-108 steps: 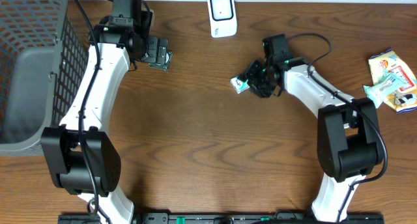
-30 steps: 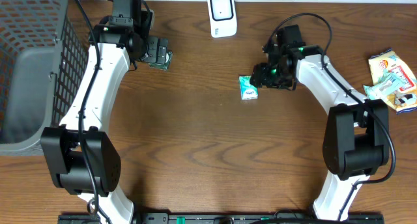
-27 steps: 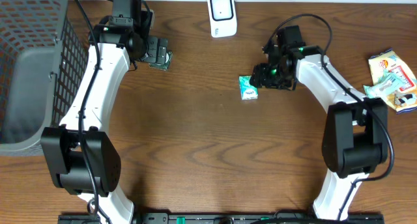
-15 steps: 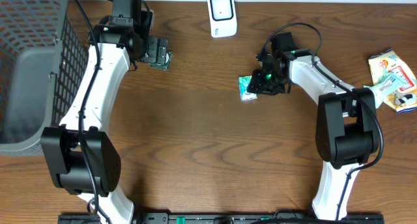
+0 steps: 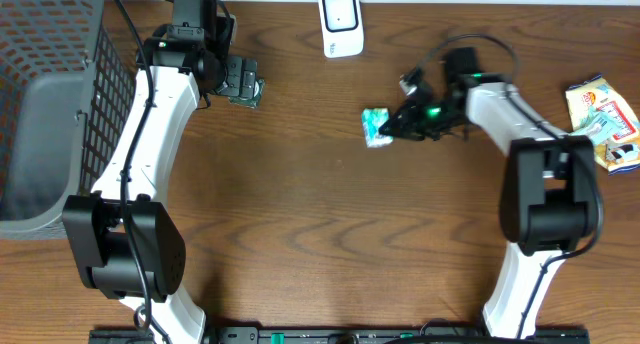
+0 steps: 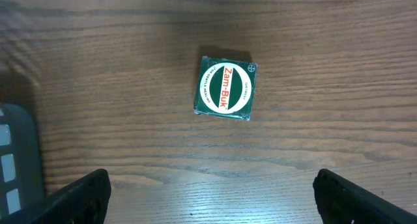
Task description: Scan the item barcode
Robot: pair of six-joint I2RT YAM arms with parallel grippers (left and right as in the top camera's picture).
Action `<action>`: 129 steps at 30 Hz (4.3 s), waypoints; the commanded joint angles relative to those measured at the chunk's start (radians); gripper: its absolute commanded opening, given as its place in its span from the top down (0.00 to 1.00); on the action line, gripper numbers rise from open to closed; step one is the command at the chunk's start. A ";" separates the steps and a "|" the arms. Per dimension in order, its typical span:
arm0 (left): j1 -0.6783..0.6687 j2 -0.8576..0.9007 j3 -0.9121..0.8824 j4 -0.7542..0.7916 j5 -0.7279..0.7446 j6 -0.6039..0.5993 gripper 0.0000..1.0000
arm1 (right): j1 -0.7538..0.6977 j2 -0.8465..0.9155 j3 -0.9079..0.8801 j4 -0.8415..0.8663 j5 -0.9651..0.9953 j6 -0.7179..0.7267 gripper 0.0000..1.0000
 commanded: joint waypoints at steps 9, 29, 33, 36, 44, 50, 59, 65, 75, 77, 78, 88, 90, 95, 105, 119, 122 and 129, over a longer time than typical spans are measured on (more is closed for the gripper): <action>0.002 0.010 -0.009 -0.002 -0.013 0.014 0.02 | -0.135 0.011 0.023 -0.257 -0.355 -0.393 0.99; 0.002 0.010 -0.009 -0.002 -0.013 0.014 0.02 | -0.092 0.011 0.023 -0.294 0.161 -0.349 0.99; 0.002 0.010 -0.009 -0.002 -0.013 0.014 0.02 | -0.069 0.011 0.023 -0.278 0.368 -0.247 0.99; 0.002 0.010 -0.009 -0.002 -0.013 0.014 0.02 | -0.050 0.011 0.022 -0.272 0.483 -0.206 0.98; 0.002 0.010 -0.009 -0.002 -0.013 0.014 0.02 | -0.008 0.011 0.022 -0.225 0.513 -0.154 0.56; 0.002 0.010 -0.009 -0.002 -0.013 0.014 0.02 | -0.001 0.011 0.022 -0.228 0.504 -0.154 0.53; 0.002 0.010 -0.008 -0.002 -0.013 0.014 0.03 | 0.000 0.011 0.022 -0.230 0.474 -0.153 0.73; 0.002 0.010 -0.009 -0.002 -0.013 0.014 0.02 | 0.004 0.011 0.022 -0.227 0.474 -0.122 0.99; 0.002 0.010 -0.009 -0.002 -0.013 0.014 0.02 | -0.045 0.011 0.026 -0.227 -0.107 -0.316 0.99; 0.002 0.010 -0.009 -0.002 -0.013 0.014 0.02 | -0.074 0.011 0.027 -0.226 -0.120 -0.316 0.99; 0.002 0.010 -0.009 -0.002 -0.013 0.014 0.02 | -0.091 0.011 0.027 -0.224 -0.100 -0.315 0.99; 0.002 0.010 -0.009 -0.002 -0.013 0.014 0.03 | -0.123 0.011 0.027 -0.236 0.407 -0.161 0.57; 0.002 0.010 -0.009 -0.002 -0.013 0.014 0.02 | -0.115 0.011 0.027 -0.222 0.425 -0.132 0.37; 0.002 0.010 -0.009 -0.002 -0.013 0.014 0.03 | -0.101 0.011 0.027 -0.209 0.406 -0.101 0.39; 0.002 0.010 -0.009 -0.002 -0.013 0.014 0.02 | -0.060 0.011 0.019 -0.184 0.452 -0.024 0.55; 0.002 0.010 -0.009 -0.002 -0.013 0.014 0.02 | -0.043 0.011 -0.036 -0.124 0.500 -0.012 0.73; 0.002 0.010 -0.009 -0.002 -0.013 0.014 0.03 | -0.042 0.011 -0.055 -0.105 0.500 -0.010 0.89; 0.002 0.010 -0.009 -0.002 -0.013 0.014 0.02 | -0.077 0.010 0.014 -0.142 0.135 -0.103 0.99</action>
